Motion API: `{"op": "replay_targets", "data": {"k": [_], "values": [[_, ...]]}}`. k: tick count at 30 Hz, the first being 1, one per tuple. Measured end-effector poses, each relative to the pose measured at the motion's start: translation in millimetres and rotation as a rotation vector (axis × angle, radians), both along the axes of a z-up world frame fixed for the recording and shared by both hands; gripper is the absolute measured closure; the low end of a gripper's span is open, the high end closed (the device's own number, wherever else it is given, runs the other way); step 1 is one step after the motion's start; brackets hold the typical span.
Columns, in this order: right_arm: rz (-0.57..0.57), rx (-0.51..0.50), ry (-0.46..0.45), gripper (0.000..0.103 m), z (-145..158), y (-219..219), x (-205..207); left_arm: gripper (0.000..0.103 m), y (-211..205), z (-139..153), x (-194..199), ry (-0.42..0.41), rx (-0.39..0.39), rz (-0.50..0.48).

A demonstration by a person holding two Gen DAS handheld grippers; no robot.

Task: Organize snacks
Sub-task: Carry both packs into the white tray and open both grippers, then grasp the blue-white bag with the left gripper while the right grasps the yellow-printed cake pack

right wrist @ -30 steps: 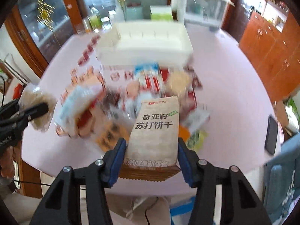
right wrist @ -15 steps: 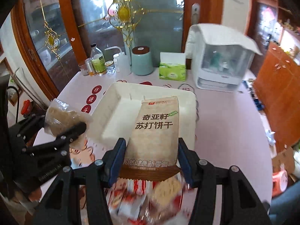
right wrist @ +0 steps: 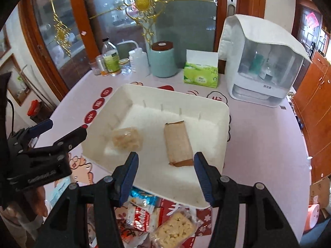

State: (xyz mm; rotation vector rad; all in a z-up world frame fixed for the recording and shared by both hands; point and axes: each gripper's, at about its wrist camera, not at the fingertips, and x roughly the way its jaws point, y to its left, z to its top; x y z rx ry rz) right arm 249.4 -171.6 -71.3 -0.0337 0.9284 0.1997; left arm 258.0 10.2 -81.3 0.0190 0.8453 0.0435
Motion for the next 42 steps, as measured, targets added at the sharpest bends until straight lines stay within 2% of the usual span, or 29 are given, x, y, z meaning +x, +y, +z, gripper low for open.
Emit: {"op": "replay_targets", "data": {"k": [3,8,14,18,23,26,29,31,35,39,42], "values": [[0.002,0.023,-0.017,0.047,5.2,4.3,-12.4,0.001,5.9,3.7,-14.0,-0.012,0.043,-0.022],[-0.032,0.055,-0.04,0.046,13.5,13.5,-33.1,0.001,21.7,18.5,-43.6,-0.065,0.047,-0.051],[-0.05,0.129,-0.032,0.046,20.2,29.6,-66.7,0.001,48.3,37.1,-74.7,-0.051,0.007,-0.1],[-0.059,0.116,-0.055,0.046,23.9,47.6,-99.5,0.001,64.6,50.6,-99.4,-0.042,0.033,-0.133],[-0.075,0.117,-0.086,0.045,32.5,64.1,-135.8,0.001,87.3,69.1,-127.1,-0.042,0.0,-0.144],[-0.077,0.131,-0.125,0.045,42.6,72.1,-158.1,0.001,100.9,81.2,-143.0,-0.065,-0.015,-0.139],[-0.078,0.131,-0.158,0.039,50.0,80.2,-178.5,0.001,113.1,92.0,-158.0,-0.098,-0.033,-0.138],[-0.078,0.125,-0.179,0.038,53.1,84.8,-189.2,0.001,120.4,97.2,-165.1,-0.111,-0.04,-0.143],[-0.075,0.125,-0.203,0.037,56.1,91.1,-205.9,0.001,134.7,98.6,-176.3,-0.12,-0.049,-0.131],[-0.082,0.132,-0.205,0.033,52.0,93.6,-217.7,0.001,145.9,88.3,-179.3,-0.074,-0.097,-0.142],[-0.095,0.152,-0.192,0.028,45.6,92.8,-224.3,0.001,145.5,79.1,-182.9,-0.06,-0.081,-0.148]]}}
